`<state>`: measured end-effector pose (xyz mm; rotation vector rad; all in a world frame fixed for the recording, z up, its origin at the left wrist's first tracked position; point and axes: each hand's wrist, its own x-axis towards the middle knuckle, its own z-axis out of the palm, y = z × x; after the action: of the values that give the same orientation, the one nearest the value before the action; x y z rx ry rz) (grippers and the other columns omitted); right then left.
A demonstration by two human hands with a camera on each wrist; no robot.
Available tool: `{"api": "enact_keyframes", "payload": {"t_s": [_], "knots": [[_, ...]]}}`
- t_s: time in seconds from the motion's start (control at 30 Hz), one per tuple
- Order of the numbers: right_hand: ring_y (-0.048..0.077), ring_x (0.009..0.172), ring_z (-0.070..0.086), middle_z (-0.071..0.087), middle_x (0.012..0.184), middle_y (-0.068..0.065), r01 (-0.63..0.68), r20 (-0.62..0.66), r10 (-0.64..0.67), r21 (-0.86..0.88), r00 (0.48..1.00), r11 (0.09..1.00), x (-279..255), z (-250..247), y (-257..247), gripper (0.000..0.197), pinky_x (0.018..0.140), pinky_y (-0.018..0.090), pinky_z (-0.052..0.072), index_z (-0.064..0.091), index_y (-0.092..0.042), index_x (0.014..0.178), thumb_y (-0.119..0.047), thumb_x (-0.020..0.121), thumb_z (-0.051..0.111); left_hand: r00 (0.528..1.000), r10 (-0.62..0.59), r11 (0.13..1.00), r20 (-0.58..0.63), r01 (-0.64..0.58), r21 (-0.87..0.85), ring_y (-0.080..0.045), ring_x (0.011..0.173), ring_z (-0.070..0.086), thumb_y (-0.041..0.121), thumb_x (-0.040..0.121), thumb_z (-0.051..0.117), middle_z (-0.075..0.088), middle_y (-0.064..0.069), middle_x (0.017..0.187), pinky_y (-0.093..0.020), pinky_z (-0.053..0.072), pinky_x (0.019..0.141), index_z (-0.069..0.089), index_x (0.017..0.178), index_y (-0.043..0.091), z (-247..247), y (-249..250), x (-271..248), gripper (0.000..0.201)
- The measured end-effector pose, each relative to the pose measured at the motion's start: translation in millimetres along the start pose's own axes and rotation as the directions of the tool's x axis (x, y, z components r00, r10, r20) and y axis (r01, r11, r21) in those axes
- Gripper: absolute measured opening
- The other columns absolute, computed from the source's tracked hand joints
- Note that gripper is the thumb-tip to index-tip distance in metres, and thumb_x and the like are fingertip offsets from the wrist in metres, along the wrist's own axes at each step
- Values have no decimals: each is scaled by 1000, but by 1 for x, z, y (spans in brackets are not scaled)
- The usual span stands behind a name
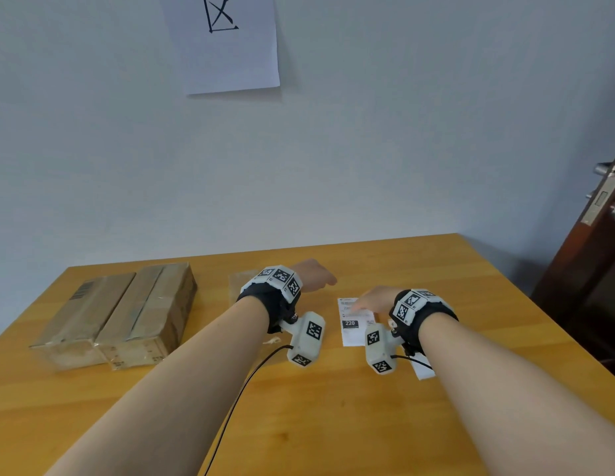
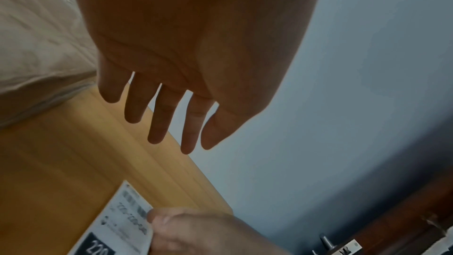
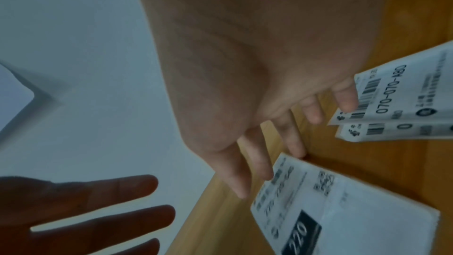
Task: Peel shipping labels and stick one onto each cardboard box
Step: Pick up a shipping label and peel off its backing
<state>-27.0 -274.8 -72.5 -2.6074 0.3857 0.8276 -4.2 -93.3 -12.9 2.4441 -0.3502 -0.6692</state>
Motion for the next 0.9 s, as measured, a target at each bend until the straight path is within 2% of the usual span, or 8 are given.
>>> {"api": "enact_keyframes", "payload": {"t_s": [0.07,0.17,0.3,0.43,0.53,0.63,0.8,0.9], "knots": [[22,106,61,65,136,7,26,-19,-25,41,999,999,-5,-2,-6,46,84,34,50,63,-14,126,-48,98,53,1000,1,1000,-5,-1,-22,-25,126,57,33,104,55,63,-8,138,-30,41,90,62,140,12,-1,-1,1,43],[19,92,53,61,144,9,26,-30,-24,83,999,996,-12,-2,-12,48,70,29,45,59,-7,142,-34,103,52,1000,-15,995,-16,13,-100,-27,129,56,31,104,55,62,-7,139,-33,46,93,60,141,11,-2,-5,0,43],[27,108,62,59,145,16,31,-30,-28,92,999,995,-5,2,-12,43,84,35,49,58,-1,141,-27,107,50,999,-51,968,8,51,-244,-29,122,62,27,105,55,61,-11,137,-40,54,104,56,144,8,3,-13,3,44],[22,75,61,70,107,11,-21,-26,27,223,999,974,-4,3,-14,30,63,30,48,66,-4,116,-30,105,55,993,-105,939,54,117,-323,-27,108,68,21,105,55,65,-13,122,-38,59,94,55,143,2,19,-17,7,42],[16,43,48,56,70,4,-55,-46,72,307,996,950,0,3,-11,23,47,26,41,56,-10,85,-24,103,56,973,-186,921,136,221,-322,-34,112,69,19,106,53,67,-23,126,-46,57,100,56,133,-7,39,-23,14,39],[18,48,55,60,67,5,-44,-58,66,314,996,948,0,3,-10,27,52,26,47,54,-14,77,-20,104,58,951,-222,904,217,284,-318,-36,112,69,19,106,49,67,-25,125,-50,53,105,62,116,-8,57,-32,19,31],[19,47,44,63,80,8,-63,-32,81,380,996,923,2,6,-7,29,51,28,38,59,-7,82,-28,102,62,944,-231,908,235,296,-297,-36,110,69,18,106,47,67,-28,124,-51,53,105,61,119,-7,64,-35,21,31],[20,51,43,56,67,5,-74,-7,84,421,996,904,9,9,-6,31,55,31,36,55,-10,77,-29,99,67,944,-224,908,243,293,-299,-37,115,69,20,106,47,66,-27,130,-48,53,106,59,127,-7,63,-32,19,36]]}}
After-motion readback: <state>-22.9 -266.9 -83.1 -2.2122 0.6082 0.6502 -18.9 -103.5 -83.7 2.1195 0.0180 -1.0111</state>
